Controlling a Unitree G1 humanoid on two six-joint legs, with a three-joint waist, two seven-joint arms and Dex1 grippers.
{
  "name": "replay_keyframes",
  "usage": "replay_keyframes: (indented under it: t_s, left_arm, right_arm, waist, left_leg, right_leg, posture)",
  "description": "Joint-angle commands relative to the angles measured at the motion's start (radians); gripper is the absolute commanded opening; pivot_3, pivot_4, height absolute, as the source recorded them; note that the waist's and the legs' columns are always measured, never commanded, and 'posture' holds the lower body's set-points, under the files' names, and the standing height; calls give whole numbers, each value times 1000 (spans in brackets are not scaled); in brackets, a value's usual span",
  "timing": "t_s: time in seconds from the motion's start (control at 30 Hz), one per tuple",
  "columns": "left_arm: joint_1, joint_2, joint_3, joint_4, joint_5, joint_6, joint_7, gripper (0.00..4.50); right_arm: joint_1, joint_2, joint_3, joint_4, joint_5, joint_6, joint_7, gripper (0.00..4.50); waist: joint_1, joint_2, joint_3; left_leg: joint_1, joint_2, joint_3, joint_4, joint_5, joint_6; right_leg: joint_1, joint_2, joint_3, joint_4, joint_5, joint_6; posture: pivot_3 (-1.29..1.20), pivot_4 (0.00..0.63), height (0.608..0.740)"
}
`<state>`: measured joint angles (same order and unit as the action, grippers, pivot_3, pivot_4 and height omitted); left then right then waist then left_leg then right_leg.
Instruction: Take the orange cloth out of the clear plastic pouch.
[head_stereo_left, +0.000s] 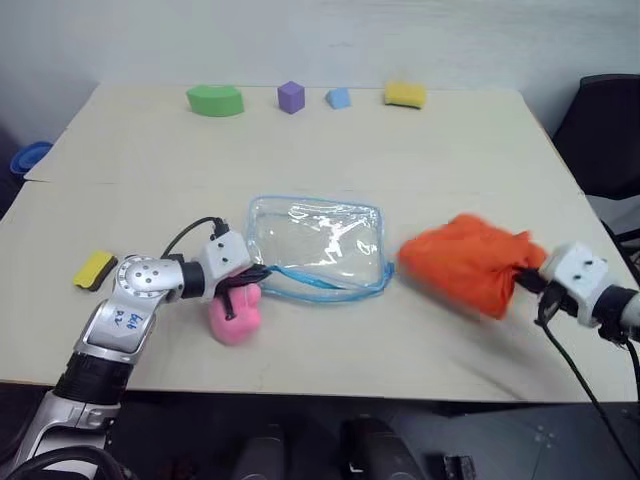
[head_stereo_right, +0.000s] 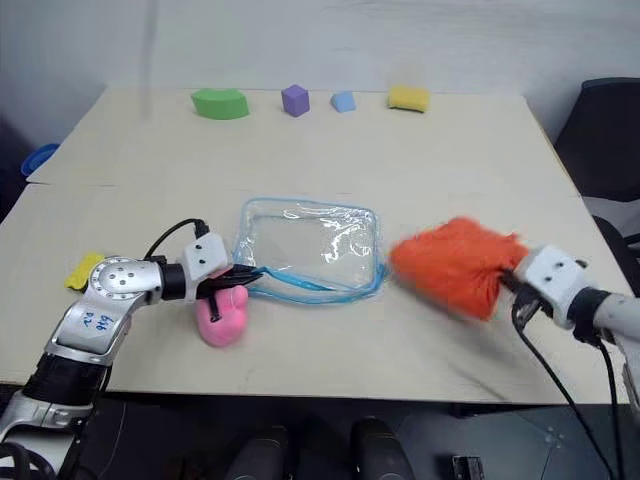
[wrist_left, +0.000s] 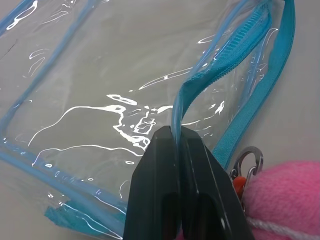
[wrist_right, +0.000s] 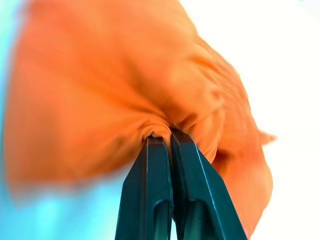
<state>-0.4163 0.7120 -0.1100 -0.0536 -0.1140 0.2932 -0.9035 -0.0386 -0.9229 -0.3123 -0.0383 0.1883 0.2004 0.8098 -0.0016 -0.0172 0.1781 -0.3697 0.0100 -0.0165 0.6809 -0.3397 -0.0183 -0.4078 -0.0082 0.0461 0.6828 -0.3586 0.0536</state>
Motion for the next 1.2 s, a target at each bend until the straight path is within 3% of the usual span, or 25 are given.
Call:
replay_keyframes:
  t_s: [0.03, 0.47, 0.5, 0.6, 0.73, 0.93, 1.1, 1.2]
  left_arm:
    - [19, -5, -15, -24, 8, 10, -2, 0]
    - [39, -50, -8, -130, -49, 92, -5, 0]
    - [42, -49, -3, -134, -54, 100, -4, 0]
    - [52, -42, 28, -147, -83, 137, 3, 675]
    - [89, -8, 111, -223, -177, 203, -26, 1901]
    - [171, 69, 358, -280, -417, 359, -88, 3774]
    - [204, 209, 529, -209, -539, 451, -180, 3774]
    - [255, 294, 566, -146, -505, 400, -253, 3774]
  right_arm:
    - [18, 33, -21, -43, 3, 58, -56, 47]
    - [147, 91, 112, -301, -7, 91, -35, 47]
    - [145, 86, 110, -301, -4, 99, -29, 246]
    - [145, 63, 84, -303, 16, 119, 4, 998]
    - [160, 15, -11, -338, 126, 202, 95, 2414]
    - [211, -94, -289, -282, 371, 408, 298, 4475]
    - [272, -200, -440, -22, 347, 416, 448, 4475]
    - [316, -247, -474, 92, 302, 358, 525, 4475]
  waist:
    - [1, 0, 0]
    - [-2, 1, -1]
    - [-2, 1, -1]
    - [-2, 1, -1]
    - [-3, 1, 0]
    - [-2, 1, 0]
    - [1, 1, 0]
    - [-3, 1, 0]
  left_leg:
    - [0, 0, 0, 0, 0, 0]
    - [0, 0, 0, 0, -1, 1]
    - [0, 0, 0, 0, -1, 1]
    - [0, 0, 0, 0, -1, 1]
    - [0, 0, 0, 0, -1, 1]
    - [0, 0, 0, 0, -1, 2]
    - [1, 0, 0, -1, -1, 2]
    - [1, 0, 0, -2, -1, 2]
  right_leg:
    - [0, 0, 0, 0, 0, 0]
    - [0, 0, 0, 0, 0, 0]
    - [0, 0, 0, 0, 0, 0]
    - [0, 0, 0, 0, 0, 0]
    - [0, 0, 0, 0, 0, 0]
    - [0, 0, 0, 0, 0, 0]
    - [1, 0, 0, -2, 0, 0]
    - [2, 0, -1, -4, 0, 0]
  posture:
    - [0, 150, 740]
    - [0, 150, 740]
    - [0, 150, 740]
    - [0, 150, 740]
    - [0, 150, 740]
    - [0, 150, 740]
    - [0, 150, 740]
    - [0, 150, 740]
